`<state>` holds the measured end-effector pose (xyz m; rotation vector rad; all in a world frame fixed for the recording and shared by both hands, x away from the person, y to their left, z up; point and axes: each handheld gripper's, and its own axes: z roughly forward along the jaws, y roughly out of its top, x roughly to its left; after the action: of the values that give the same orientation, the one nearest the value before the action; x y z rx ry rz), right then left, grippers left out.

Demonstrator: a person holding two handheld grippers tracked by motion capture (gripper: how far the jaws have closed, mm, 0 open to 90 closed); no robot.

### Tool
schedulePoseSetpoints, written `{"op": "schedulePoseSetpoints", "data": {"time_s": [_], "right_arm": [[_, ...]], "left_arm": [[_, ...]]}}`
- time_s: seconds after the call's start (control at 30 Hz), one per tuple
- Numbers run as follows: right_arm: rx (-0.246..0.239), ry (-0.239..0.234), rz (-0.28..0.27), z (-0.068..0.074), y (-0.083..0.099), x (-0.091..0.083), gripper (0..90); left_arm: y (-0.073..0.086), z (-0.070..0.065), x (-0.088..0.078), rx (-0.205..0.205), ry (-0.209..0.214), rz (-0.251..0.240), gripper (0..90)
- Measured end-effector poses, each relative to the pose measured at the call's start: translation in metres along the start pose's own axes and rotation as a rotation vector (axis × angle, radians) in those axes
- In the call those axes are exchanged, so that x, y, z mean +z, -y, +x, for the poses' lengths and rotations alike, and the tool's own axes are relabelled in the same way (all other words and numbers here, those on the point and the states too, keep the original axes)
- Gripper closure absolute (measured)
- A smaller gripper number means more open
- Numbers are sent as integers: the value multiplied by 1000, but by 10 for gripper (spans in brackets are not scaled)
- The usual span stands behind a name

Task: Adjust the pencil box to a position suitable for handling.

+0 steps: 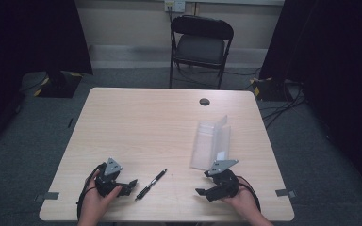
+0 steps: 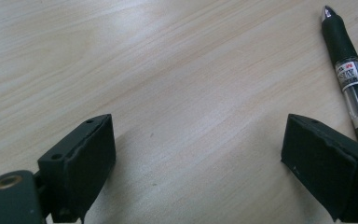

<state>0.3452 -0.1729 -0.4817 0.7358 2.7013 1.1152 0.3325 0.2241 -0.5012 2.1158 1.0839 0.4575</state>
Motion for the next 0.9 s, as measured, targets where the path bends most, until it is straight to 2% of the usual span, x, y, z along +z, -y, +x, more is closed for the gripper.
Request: {"op": "schedulePoseSetpoints", "data": {"time_s": [0.07,0.13,0.17,0.2,0.3,0.4,0.43,0.47,0.5,0.53,0.57,0.67,0.73,0.9], "right_arm": [[-9,-6,11,1,7,2,223],[-36,-3,13,2,11,2,210],[-37,4,16,3,12,2,206],[-44,1,10,3,12,2,201],[-56,0,-15,3,15,3,196],[-80,11,-27,4,18,4,186],[-81,16,-32,5,19,4,185],[-79,15,-36,5,19,3,185],[-78,14,-40,5,20,3,185],[-81,13,-47,4,21,3,186],[-81,11,-53,4,22,3,185],[-81,13,-65,4,23,3,185],[-80,13,-66,4,23,3,185],[-79,16,-67,4,24,3,185]], "left_arm": [[-3,0,0,1,11,6,128],[-13,-2,-2,-4,25,-9,229],[-17,-5,-2,-9,33,-11,190],[-23,-8,-1,7,41,-15,171],[-43,-21,3,24,86,-32,176],[-68,-40,17,8,131,-51,166],[-78,-48,23,18,151,-56,170],[-84,-54,27,16,152,-54,174],[-92,-59,32,34,150,-42,184],[-99,-64,39,29,154,-35,194],[-105,-69,48,6,174,-35,198],[-116,-76,66,-10,181,-26,231],[-119,-80,74,-30,194,-30,243],[-129,-90,93,-43,195,-37,281]]}}
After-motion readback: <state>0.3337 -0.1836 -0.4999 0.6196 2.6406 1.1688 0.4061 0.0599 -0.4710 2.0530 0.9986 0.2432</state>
